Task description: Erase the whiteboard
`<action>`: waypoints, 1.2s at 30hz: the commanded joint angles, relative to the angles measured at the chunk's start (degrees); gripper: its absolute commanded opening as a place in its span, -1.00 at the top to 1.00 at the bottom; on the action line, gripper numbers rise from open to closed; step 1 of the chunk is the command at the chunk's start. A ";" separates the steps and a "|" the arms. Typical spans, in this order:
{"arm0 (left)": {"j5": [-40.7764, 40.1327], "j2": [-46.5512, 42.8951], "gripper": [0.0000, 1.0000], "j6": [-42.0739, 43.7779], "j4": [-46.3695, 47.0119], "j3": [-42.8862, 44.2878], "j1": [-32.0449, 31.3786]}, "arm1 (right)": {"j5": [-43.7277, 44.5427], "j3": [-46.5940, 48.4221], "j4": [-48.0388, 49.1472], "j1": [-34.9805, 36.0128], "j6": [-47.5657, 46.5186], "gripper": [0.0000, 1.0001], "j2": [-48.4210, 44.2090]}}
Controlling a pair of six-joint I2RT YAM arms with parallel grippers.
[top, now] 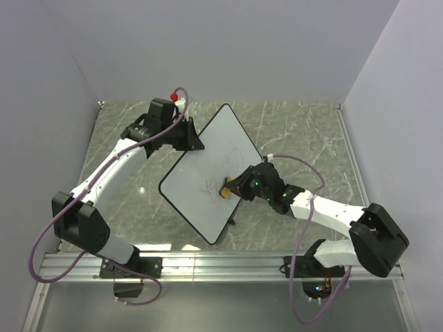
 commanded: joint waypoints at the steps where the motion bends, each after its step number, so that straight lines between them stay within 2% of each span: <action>1: -7.77 -0.55 0.99 4.30 -8.53 1.29 -1.26 | 0.73 -4.14 -22.01 3.25 -2.62 1.00 -1.08; 4: -7.95 -0.90 0.99 3.95 -8.09 1.21 -1.35 | 0.20 -6.00 -20.61 3.86 -1.92 1.00 -3.91; 7: -7.95 -1.43 0.99 3.51 -7.47 0.50 -1.44 | 1.16 -3.90 -18.86 5.35 -2.53 1.00 -4.18; 10: -8.03 -1.87 0.99 2.99 -7.03 -0.46 -1.70 | 1.08 0.49 -17.01 6.49 -2.71 1.00 -2.79; 16: -8.21 -2.31 0.99 2.11 -6.85 -1.34 -2.49 | 1.60 15.77 -18.85 7.29 -3.23 1.00 2.58; 23: -8.82 -3.36 0.99 1.14 -6.42 -3.54 -4.07 | 0.73 25.36 -19.03 7.46 -1.04 1.00 9.26; 36: -8.83 -4.24 0.99 1.58 -6.77 -4.51 -4.60 | 0.11 31.44 -11.12 8.08 2.48 1.00 10.41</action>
